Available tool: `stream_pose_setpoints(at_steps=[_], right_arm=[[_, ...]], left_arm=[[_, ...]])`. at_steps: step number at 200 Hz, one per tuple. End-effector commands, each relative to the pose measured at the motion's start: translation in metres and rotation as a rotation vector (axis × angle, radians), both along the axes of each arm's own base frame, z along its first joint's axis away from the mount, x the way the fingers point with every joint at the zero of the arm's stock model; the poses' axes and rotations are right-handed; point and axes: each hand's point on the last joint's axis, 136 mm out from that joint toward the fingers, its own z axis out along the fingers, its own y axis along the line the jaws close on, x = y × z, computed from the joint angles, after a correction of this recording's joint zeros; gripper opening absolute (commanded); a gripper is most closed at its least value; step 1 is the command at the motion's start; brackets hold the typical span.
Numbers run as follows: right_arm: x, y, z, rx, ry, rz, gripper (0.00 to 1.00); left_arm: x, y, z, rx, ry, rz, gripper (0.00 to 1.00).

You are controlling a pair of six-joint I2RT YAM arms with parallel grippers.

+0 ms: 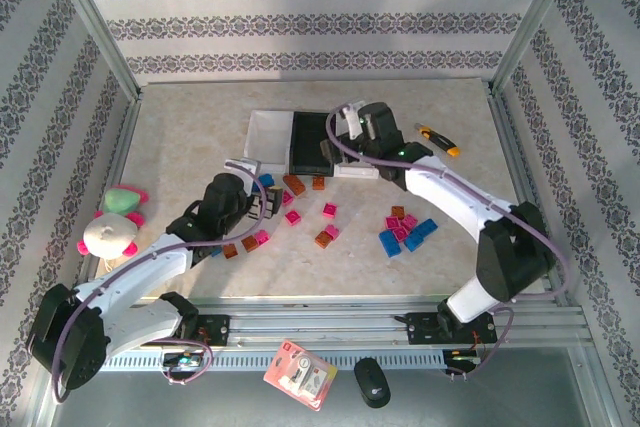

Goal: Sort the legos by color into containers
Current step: Pick up the lego from the middle-left of the table.

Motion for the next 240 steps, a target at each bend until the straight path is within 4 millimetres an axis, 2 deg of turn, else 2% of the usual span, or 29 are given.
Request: stream_pose_setpoints(at_steps=[1, 26, 47, 70, 91, 102, 116, 147, 215, 240], right_arm=[[-0.043, 0.036, 0.002, -0.027, -0.025, 0.233, 0.91], [-0.081, 0.062, 0.006, -0.01, -0.012, 0.352, 0.92], [-0.102, 0.077, 0.008, 0.013, 0.007, 0.412, 0.93], [-0.11, 0.086, 0.007, 0.021, 0.02, 0.429, 0.94], [-0.114, 0.092, 0.004, 0.02, 0.028, 0.436, 0.95], [-0.116, 0.094, 0.004, 0.023, 0.031, 0.438, 0.95], [-0.117, 0.096, 0.001, 0.021, 0.037, 0.439, 0.95], [-0.119, 0.097, 0.0, 0.012, 0.041, 0.441, 0.95], [-0.113, 0.092, 0.002, 0.007, 0.044, 0.383, 0.96], [-0.113, 0.09, 0.004, 0.018, 0.042, 0.37, 0.96]], left_arm=[[-0.017, 0.042, -0.022, 0.046, 0.203, 0.164, 0.99], [-0.028, 0.065, -0.036, 0.027, 0.403, 0.24, 0.99], [-0.035, 0.082, -0.051, 0.038, 0.518, 0.281, 0.99], [-0.042, 0.098, -0.074, 0.053, 0.661, 0.324, 0.99], [-0.045, 0.1, -0.094, 0.108, 0.769, 0.273, 0.99], [-0.045, 0.11, -0.102, 0.149, 0.803, 0.317, 1.0], [-0.044, 0.117, -0.111, 0.175, 0.844, 0.344, 0.92], [-0.043, 0.118, -0.127, 0.205, 0.897, 0.337, 0.76], [-0.042, 0.119, -0.133, 0.215, 0.904, 0.333, 0.28], [-0.038, 0.119, -0.124, 0.202, 0.878, 0.343, 0.24]])
